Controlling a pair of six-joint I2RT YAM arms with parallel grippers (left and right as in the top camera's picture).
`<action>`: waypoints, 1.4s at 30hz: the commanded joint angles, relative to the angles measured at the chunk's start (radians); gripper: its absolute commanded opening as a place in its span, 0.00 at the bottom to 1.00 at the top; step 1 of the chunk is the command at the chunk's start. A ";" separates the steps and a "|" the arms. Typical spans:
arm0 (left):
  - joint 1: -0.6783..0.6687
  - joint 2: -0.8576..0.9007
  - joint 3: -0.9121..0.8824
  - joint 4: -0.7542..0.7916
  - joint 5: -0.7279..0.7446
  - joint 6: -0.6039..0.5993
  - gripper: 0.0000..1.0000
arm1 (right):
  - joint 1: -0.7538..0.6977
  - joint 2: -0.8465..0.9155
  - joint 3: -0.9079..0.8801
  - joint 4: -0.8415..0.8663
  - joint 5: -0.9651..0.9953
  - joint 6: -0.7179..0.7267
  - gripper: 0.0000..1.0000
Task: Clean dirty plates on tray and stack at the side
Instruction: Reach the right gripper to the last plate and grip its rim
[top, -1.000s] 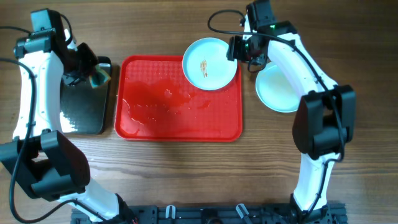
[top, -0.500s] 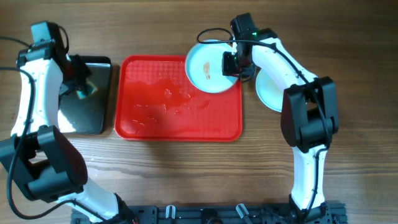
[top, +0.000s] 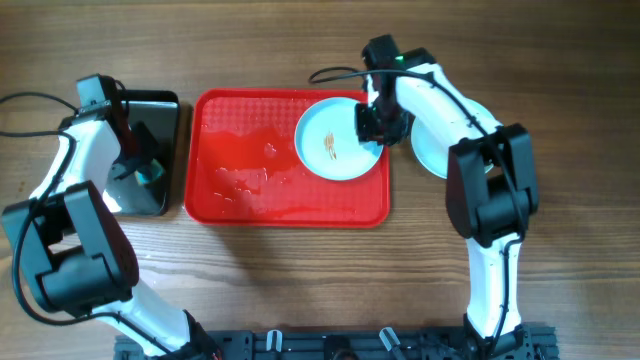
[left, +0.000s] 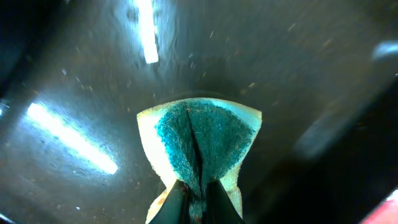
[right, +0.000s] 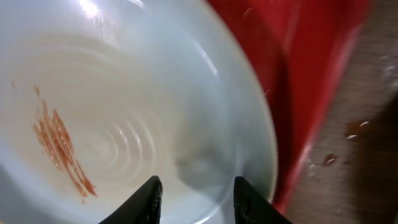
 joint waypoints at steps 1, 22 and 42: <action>0.009 0.045 -0.024 0.003 -0.019 0.012 0.04 | 0.064 0.009 0.000 -0.030 0.003 -0.045 0.39; 0.009 0.117 -0.024 0.056 0.056 0.013 0.04 | 0.024 -0.089 0.208 -0.146 -0.083 -0.114 0.45; 0.009 0.117 -0.024 0.096 0.131 0.021 0.04 | -0.064 -0.083 -0.089 0.188 -0.066 -0.366 0.42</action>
